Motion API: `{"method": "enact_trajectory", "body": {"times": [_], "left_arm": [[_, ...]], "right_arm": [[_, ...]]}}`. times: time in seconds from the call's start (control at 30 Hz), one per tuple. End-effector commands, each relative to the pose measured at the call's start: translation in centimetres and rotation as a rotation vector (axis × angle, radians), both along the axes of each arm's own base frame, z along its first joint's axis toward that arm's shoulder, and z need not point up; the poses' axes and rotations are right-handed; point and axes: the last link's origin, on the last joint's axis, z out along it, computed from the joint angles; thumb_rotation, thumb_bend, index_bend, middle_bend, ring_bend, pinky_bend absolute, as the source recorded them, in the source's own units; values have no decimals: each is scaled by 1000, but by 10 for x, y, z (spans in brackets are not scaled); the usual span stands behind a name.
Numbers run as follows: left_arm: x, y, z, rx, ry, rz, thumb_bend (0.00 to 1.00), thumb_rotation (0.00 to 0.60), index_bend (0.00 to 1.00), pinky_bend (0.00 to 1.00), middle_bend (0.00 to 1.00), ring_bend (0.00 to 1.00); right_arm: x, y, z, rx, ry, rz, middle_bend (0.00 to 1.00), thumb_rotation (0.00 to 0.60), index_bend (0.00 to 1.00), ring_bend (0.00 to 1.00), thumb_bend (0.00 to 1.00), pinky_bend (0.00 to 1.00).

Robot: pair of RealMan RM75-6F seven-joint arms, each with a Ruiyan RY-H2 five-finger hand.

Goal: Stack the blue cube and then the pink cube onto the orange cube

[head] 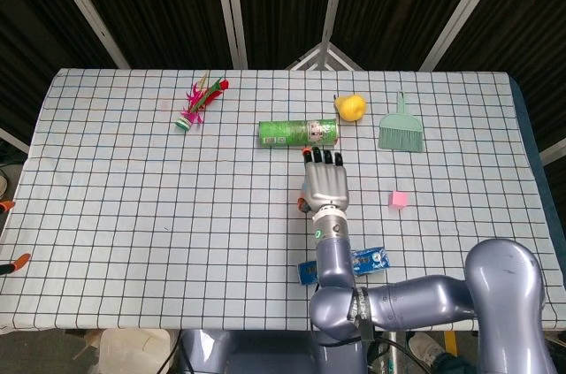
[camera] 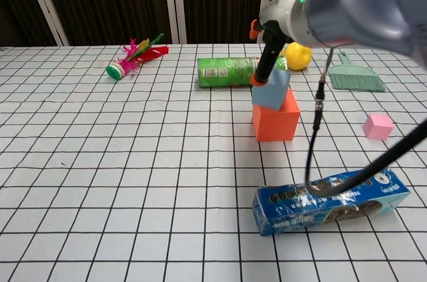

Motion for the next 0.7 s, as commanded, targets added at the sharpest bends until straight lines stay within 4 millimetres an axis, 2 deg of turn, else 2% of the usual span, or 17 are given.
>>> {"method": "enact_trajectory", "body": {"times": [0.03, 0.4, 0.7], "left_arm": [[-1, -1, 3, 6, -3, 0, 203, 600, 188, 18, 7, 0], [0, 0, 1, 4, 8, -1, 202, 600, 191, 18, 7, 0], [2, -2, 0, 7, 14, -4, 203, 600, 191, 18, 7, 0]], "right_arm": [[4, -3, -2, -23, 5, -22, 74, 600, 128, 25, 361, 0], [-21, -19, 4, -97, 68, -103, 74, 600, 179, 25, 358, 0], [-34, -19, 1, -79, 82, -141, 74, 600, 179, 25, 357, 0]]}}
